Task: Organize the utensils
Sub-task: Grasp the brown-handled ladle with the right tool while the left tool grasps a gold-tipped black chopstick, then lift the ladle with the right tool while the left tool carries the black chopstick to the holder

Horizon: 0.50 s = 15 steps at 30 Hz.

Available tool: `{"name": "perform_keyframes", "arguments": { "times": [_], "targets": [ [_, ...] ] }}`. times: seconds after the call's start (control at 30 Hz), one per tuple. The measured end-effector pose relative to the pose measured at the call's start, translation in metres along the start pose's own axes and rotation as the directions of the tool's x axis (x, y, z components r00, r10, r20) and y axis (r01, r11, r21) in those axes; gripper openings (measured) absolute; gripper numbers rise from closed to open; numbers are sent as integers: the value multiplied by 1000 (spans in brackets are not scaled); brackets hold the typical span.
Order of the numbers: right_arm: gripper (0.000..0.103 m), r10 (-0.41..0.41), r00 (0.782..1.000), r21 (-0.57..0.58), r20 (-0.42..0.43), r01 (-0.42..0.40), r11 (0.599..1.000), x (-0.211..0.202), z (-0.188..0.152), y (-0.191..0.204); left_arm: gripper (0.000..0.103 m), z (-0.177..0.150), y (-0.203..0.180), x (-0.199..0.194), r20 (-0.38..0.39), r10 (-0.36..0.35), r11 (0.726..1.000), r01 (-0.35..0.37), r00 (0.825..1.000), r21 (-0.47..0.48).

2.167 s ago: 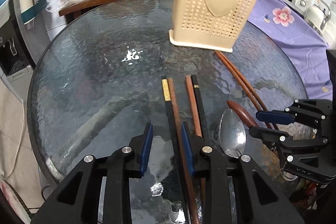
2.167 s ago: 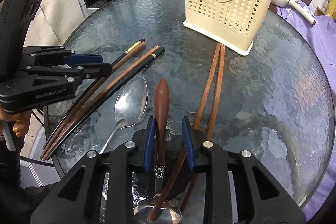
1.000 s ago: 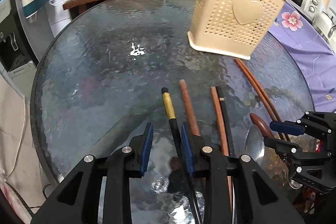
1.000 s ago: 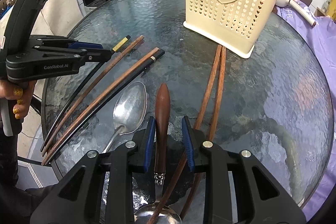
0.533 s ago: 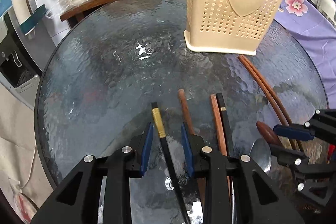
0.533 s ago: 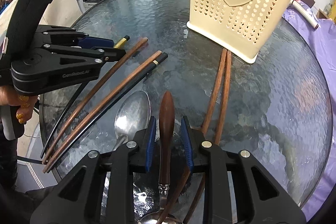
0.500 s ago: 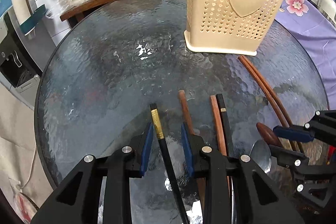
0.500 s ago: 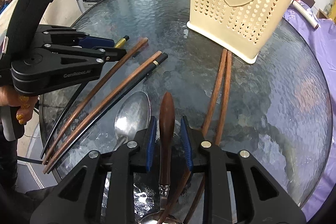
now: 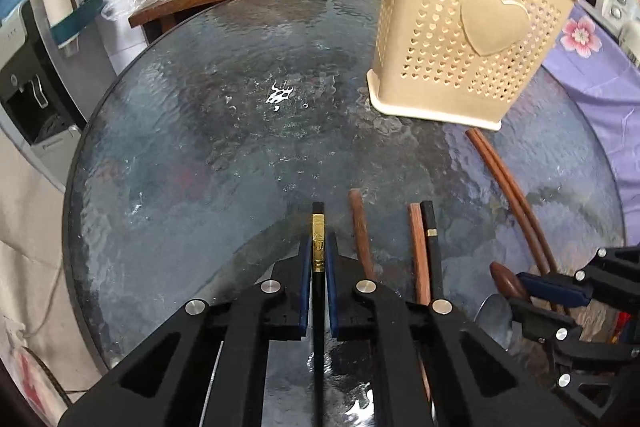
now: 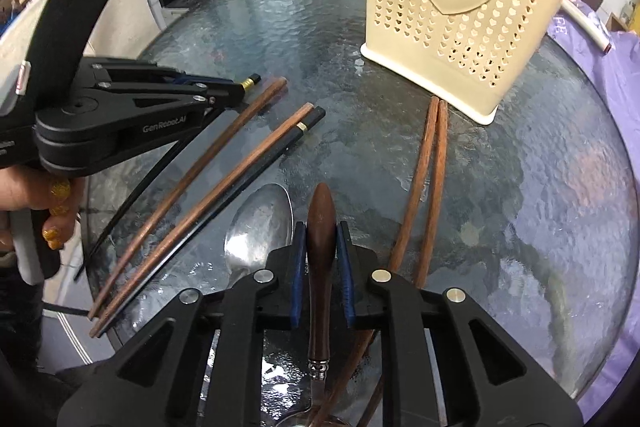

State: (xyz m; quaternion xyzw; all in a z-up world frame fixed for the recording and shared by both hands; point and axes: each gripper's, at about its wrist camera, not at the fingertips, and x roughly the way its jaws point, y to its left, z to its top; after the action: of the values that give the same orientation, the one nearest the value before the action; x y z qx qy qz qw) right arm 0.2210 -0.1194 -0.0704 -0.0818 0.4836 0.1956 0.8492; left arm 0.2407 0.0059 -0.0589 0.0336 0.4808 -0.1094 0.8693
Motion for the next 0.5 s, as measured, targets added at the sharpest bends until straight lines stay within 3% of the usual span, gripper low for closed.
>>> {"name": "perform_keyframes", "arguments": {
  "times": [0.3, 0.5],
  "targets": [
    [16, 44, 989, 43, 139, -50, 998, -41, -1, -17, 7, 8, 8, -28, 97, -50, 997, 55, 994, -48],
    [16, 79, 966, 78, 245, -101, 992, -69, -7, -33, 7, 14, 10, -65, 206, -82, 993, 97, 975, -66]
  ]
}}
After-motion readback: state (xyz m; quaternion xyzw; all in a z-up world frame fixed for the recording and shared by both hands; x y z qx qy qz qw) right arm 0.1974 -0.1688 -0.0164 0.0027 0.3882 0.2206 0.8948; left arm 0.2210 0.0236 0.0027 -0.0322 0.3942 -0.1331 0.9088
